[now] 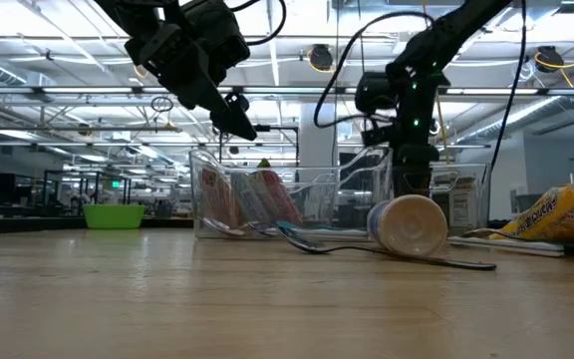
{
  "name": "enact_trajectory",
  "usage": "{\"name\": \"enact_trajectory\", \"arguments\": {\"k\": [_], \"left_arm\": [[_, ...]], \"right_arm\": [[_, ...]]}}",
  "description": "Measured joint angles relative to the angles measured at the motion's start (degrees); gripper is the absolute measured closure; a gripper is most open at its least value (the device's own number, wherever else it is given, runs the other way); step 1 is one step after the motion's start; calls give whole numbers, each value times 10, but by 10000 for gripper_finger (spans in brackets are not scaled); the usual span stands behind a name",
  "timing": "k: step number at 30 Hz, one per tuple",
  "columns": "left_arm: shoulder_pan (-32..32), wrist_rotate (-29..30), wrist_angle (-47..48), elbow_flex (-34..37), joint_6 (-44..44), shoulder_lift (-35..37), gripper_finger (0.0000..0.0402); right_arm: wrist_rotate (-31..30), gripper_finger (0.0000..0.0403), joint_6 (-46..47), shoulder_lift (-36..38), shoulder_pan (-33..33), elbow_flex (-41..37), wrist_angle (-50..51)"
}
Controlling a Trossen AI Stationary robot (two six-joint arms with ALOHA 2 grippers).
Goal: Pick & Place Food Item
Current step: Put the yellow noodle pack into the top left transparent bin
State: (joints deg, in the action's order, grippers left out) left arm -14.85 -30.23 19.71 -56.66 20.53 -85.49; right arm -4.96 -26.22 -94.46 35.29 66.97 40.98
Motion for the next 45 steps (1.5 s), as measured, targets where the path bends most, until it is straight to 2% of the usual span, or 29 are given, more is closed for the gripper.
{"name": "enact_trajectory", "arguments": {"k": [4, 9, 14, 18, 21, 24, 29, 32, 36, 38, 41, 45], "left_arm": [[-1, 51, 1, 0, 0, 7, 23], [-2, 127, 0, -5, 3, 56, 23], [-6, 125, -6, -8, 8, 153, 23], [-20, 124, 28, -8, -3, 227, 23], [-34, 107, 61, 12, -16, 285, 23], [-48, 83, 55, 62, -35, 354, 23], [-55, 82, -58, 184, -94, 456, 23], [-54, 80, -192, 277, -150, 500, 23], [-48, 95, -410, 406, -231, 517, 23], [-45, 128, -514, 460, -262, 515, 23], [-43, 214, -640, 520, -275, 499, 23], [-44, 325, -710, 550, -272, 481, 23]], "right_arm": [[-30, 80, 1, 50, -13, 0, 4], [-44, 87, 24, 131, -50, 0, -6], [-41, 90, 97, 211, -106, 0, -50], [-39, 90, 158, 264, -156, -14, -110], [-42, 90, 175, 307, -206, -70, -203], [-63, 90, 192, 344, -254, -151, -330], [-121, 90, 196, 368, -325, -280, -566], [-131, 90, 198, 360, -355, -347, -704], [-134, 90, 217, 330, -378, -422, -854], [-134, 90, 239, 309, -381, -445, -914], [-135, 90, 274, 279, -381, -465, -971], [-137, 90, 288, 236, -380, -467, -1020]]}}
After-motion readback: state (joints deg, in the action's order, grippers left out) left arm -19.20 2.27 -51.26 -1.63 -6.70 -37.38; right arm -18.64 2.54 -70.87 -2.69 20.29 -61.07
